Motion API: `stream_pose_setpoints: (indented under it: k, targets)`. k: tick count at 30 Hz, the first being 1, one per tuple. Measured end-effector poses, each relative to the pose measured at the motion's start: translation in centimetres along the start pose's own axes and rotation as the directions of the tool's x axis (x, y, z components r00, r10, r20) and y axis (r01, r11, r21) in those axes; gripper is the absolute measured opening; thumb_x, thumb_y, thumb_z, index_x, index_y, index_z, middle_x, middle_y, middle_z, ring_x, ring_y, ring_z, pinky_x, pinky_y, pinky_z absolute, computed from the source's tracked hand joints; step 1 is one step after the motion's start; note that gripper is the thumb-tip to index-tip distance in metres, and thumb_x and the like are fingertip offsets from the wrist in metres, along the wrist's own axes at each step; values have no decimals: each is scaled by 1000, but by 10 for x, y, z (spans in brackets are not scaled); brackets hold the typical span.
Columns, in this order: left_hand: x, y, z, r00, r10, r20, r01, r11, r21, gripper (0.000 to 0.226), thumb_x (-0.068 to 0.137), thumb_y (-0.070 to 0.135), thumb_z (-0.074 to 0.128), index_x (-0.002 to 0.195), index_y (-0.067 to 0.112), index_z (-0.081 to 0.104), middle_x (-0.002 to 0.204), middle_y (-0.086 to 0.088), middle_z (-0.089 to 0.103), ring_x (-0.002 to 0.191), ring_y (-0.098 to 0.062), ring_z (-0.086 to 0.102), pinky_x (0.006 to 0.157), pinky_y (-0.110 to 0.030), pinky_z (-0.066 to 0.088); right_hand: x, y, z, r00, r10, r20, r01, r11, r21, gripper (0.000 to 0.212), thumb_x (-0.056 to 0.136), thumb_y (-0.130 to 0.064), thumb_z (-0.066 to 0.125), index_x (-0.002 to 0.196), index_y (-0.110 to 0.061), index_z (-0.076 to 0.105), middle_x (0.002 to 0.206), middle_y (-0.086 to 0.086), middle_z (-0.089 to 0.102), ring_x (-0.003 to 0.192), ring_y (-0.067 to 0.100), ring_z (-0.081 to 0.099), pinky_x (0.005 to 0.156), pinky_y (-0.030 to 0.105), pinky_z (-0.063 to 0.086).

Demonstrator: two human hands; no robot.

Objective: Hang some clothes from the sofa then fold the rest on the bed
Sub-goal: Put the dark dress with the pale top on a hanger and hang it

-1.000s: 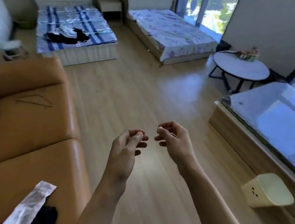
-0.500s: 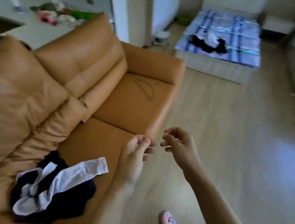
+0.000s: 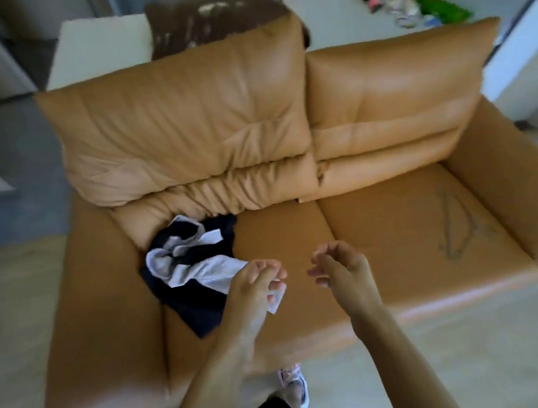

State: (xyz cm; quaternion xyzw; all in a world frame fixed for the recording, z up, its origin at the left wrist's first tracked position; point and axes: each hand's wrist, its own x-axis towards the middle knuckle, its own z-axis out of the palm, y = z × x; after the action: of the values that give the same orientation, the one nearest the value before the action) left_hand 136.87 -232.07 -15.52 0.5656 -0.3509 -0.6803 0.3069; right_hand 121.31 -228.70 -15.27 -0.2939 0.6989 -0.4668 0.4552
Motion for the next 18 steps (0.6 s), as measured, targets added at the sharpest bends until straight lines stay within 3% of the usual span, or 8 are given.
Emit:
stream_pose_setpoints:
  k: [4, 7, 9, 12, 14, 16, 18]
  targets:
    - [83, -11, -9, 991, -76, -113, 75, 997, -12, 16, 102, 19, 53, 95, 19, 67, 95, -2, 72, 81, -12, 66, 72, -27, 47, 69, 3, 22, 989, 62, 135, -51, 995, -85, 9, 98, -8, 58, 94, -6, 66, 72, -2, 69, 75, 20, 70, 65, 29, 53]
    - [131, -21, -14, 974, -111, -199, 111, 994, -13, 14, 101, 25, 54, 102, 19, 67, 100, -1, 73, 87, -13, 67, 80, -31, 49, 116, 5, 34, 977, 103, 188, -80, 989, -128, 11, 99, -9, 56, 95, -7, 66, 71, -1, 70, 72, 17, 70, 65, 29, 52]
    - [163, -32, -21, 959, -160, -235, 153, 987, -49, 11, 95, 30, 59, 96, 22, 66, 100, -2, 69, 84, -12, 65, 77, -30, 49, 147, 10, 45, 967, 131, 219, -98, 983, -152, 11, 99, -7, 55, 95, -8, 66, 76, 0, 70, 72, 16, 70, 64, 29, 51]
    - [212, -58, -37, 915, -250, -317, 240, 968, -70, 16, 89, 35, 61, 97, 22, 65, 108, -3, 69, 100, -18, 65, 89, -34, 52, 187, 28, 63, 950, 183, 252, -135, 971, -197, 9, 99, -10, 57, 98, -10, 66, 85, 5, 70, 74, 15, 70, 67, 31, 52]
    - [242, -78, -51, 867, -322, -381, 291, 947, -138, 11, 96, 27, 59, 101, 19, 63, 104, -3, 69, 95, -17, 64, 78, -29, 50, 212, 47, 79, 941, 197, 275, -137, 965, -221, 8, 99, -11, 58, 98, -12, 66, 87, 7, 71, 76, 16, 71, 68, 33, 53]
    - [276, -104, -70, 812, -374, -449, 330, 927, -176, 13, 99, 24, 58, 87, 21, 59, 86, 1, 62, 83, -16, 60, 65, -24, 44, 237, 71, 97, 925, 232, 301, -160, 956, -244, 8, 99, -10, 58, 97, -13, 65, 90, 8, 71, 77, 18, 71, 69, 33, 54]
    - [310, -129, -94, 760, -359, -542, 357, 927, -113, 19, 97, 26, 59, 79, 23, 55, 82, 2, 54, 95, -30, 61, 66, -27, 44, 258, 99, 116, 905, 270, 327, -195, 950, -244, 10, 99, -7, 57, 96, -14, 64, 93, 11, 70, 74, 17, 71, 67, 31, 54]
